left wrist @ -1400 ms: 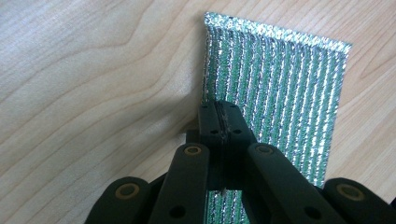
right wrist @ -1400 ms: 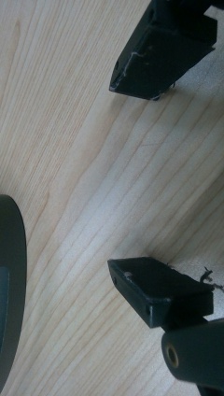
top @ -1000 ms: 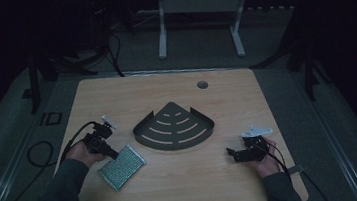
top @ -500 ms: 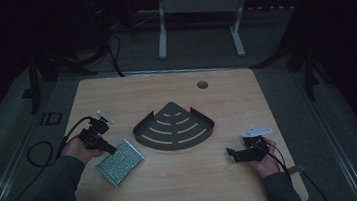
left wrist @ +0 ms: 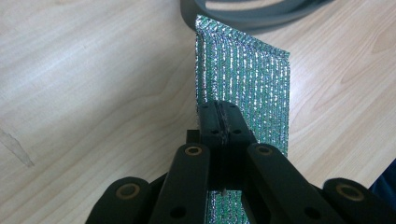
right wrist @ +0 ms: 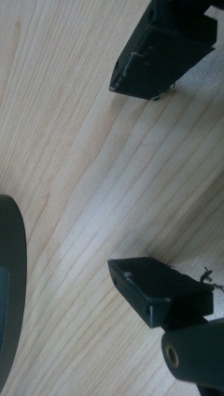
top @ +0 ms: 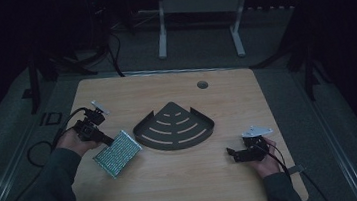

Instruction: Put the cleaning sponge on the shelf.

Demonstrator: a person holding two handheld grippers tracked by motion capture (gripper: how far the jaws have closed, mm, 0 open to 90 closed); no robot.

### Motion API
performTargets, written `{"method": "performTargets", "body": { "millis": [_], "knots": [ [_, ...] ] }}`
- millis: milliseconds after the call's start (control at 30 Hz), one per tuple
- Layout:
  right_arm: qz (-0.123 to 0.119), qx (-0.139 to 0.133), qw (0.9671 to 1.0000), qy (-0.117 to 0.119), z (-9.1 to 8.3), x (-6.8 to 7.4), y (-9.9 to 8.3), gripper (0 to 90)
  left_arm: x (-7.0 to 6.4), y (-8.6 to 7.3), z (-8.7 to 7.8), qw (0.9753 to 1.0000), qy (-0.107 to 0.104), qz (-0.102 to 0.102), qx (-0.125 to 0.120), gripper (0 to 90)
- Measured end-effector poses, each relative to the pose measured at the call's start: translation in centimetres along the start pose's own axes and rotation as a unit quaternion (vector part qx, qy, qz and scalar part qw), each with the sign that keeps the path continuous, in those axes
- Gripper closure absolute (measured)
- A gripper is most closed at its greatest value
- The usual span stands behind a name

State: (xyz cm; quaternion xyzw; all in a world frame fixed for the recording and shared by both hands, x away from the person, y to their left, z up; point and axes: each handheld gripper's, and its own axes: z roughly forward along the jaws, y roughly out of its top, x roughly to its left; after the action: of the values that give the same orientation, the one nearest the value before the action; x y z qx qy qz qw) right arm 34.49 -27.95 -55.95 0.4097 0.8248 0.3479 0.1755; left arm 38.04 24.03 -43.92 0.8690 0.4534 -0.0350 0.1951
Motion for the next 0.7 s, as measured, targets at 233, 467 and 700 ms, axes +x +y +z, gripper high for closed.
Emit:
{"method": "performTargets", "body": {
  "millis": [233,467,700],
  "knots": [
    [0.0,0.0,1.0,0.0,0.0,0.0,0.0,12.7,-0.1,1.0,-0.8,1.0,0.0,0.001,-0.01,90.0],
    [0.0,0.0,1.0,0.0,0.0,0.0,0.0,12.7,-0.1,1.9,-1.3,0.9999,0.002,-0.001,-0.016,90.0],
    [0.0,0.0,1.0,0.0,0.0,0.0,0.0,12.7,-0.4,2.9,-1.3,0.9998,0.001,0.004,-0.019,90.0]
  ]
}}
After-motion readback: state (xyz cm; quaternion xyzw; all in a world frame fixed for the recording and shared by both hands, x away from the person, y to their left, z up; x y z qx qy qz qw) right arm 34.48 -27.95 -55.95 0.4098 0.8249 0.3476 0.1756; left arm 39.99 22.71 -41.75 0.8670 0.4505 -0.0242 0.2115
